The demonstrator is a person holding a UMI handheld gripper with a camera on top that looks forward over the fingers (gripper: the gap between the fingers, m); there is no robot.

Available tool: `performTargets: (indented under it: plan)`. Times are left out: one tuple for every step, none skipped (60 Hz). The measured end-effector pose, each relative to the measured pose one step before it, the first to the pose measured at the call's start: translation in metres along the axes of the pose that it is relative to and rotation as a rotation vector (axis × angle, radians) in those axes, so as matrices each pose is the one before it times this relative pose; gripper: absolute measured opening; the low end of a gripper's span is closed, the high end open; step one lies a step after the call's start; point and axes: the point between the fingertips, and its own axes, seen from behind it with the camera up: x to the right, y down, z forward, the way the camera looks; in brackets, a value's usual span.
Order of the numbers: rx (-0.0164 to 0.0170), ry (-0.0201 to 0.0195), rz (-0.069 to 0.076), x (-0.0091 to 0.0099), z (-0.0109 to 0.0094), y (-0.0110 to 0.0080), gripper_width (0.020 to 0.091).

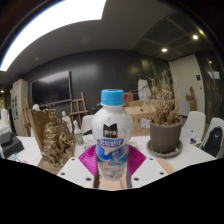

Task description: Pour water

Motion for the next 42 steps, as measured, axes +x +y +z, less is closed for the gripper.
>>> performTargets:
  plan:
    - [-0.00953,0.01147,-0.0214,0.00652,0.00185,0.00632,0.036]
    - [-0.01158,0.00919,-0.0205,0.00577,0.00209,0.00738,0.0358]
    - [-0.01259,0.00805,-0.0189,0.00541,0.00191,0.00768,0.0359]
    - [-0.0128,0.00679,-0.0165,0.00532,0.0022,0.00784,0.0359]
    - [-0.0055,0.00446,-0.014,0.00751,0.00364,0.01265,0.0359]
    - [-0.01204,0.00488,-0.0114,0.00383,0.00205,0.00727,0.0359]
    - [-0.01205,0.00389,-0.0107,0.0033,0.00246,0.00773,0.0359]
    - [-0.01314,0.00174,-0.009,0.00264,0.00183,0.00776,0.0359]
    - [-0.01274,-0.00036,-0.0065,0.00279,0.0018,0.00984,0.0359]
    - [-0.01375,0.00018,-0.0043,0.00181,0.00236,0.00837,0.0363]
    - [-0.01197,0.00026,-0.0064,0.00191,0.00245,0.00746,0.0363]
    - [-0.0115,0.00159,-0.0073,0.00194,0.00225,0.00737,0.0363]
    - [-0.01158,0.00017,-0.0082,0.0016,0.00217,0.00712,0.0363]
    - [-0.01204,-0.0014,-0.0067,0.00114,0.0024,0.00651,0.0364]
    - [-0.0114,-0.00177,-0.0042,0.00086,0.00205,0.00605,0.0363]
    - [-0.00834,0.00067,-0.0021,-0.00041,0.00333,0.00682,0.0363]
    - [-0.00646,0.00023,-0.0028,0.0016,0.00111,0.00552,0.0363]
    - [-0.00847,-0.00043,-0.0024,0.00074,0.0014,0.00527,0.0363]
    - [-0.00779,-0.00159,-0.0018,0.0003,0.00172,0.00493,0.0364]
    - [-0.00724,-0.00164,-0.0009,0.00037,0.00163,0.00452,0.0363]
    - [-0.00621,-0.00091,0.0004,0.00016,0.00198,0.00425,0.0364]
    - [-0.00609,-0.00047,0.0022,0.00051,0.00158,0.00397,0.0363]
    - [-0.00725,-0.00183,0.0032,0.00031,0.0038,0.00389,0.0364]
    - [-0.00565,-0.00165,0.0039,-0.00026,0.00003,0.00422,0.0364]
    - [-0.00479,-0.00182,0.0031,0.0003,0.00089,0.0034,0.0364]
    - [-0.00437,0.00014,0.0036,0.0005,0.00086,0.00332,0.0367]
    - [-0.00445,0.00065,0.0037,0.00061,0.00111,0.00337,0.0368]
    - [-0.0052,0.00085,0.0035,0.00053,0.0009,0.00316,0.0368]
    - [-0.00649,0.00045,0.0032,0.00047,0.00076,0.00354,0.0367]
    - [-0.0081,-0.00108,0.0022,0.0006,0.00263,0.00323,0.0374]
    - [0.0075,0.0011,0.0028,0.00049,-0.0023,0.00002,0.038]
    - [0.01537,0.00052,0.004,0.00036,-0.00048,-0.0024,0.0392]
    - [-0.00569,0.00169,0.0028,0.00018,0.00063,0.00187,0.0403]
    - [-0.00177,0.00034,0.003,-0.00014,-0.0004,0.00066,0.0419]
    - [0.00338,-0.00152,0.0024,-0.0004,-0.00022,-0.00059,0.0434]
    - [-0.00415,0.00008,0.0007,0.00026,-0.00024,0.00095,0.0452]
    - [-0.00369,0.00028,0.0005,0.0003,-0.00024,0.00045,0.047]
    - [-0.00069,-0.00066,0.002,0.00059,0.00125,-0.00025,0.0485]
    - [-0.00561,0.00027,0.001,0.00036,-0.0012,0.00095,0.05]
    - [-0.00853,0.00272,0.0014,0.00079,-0.0012,0.00126,0.0511]
    - [-0.01047,0.00403,0.0012,0.00123,-0.00124,0.00142,0.0539]
    - [-0.01057,0.00264,0.0009,0.00068,-0.00142,0.00125,0.0593]
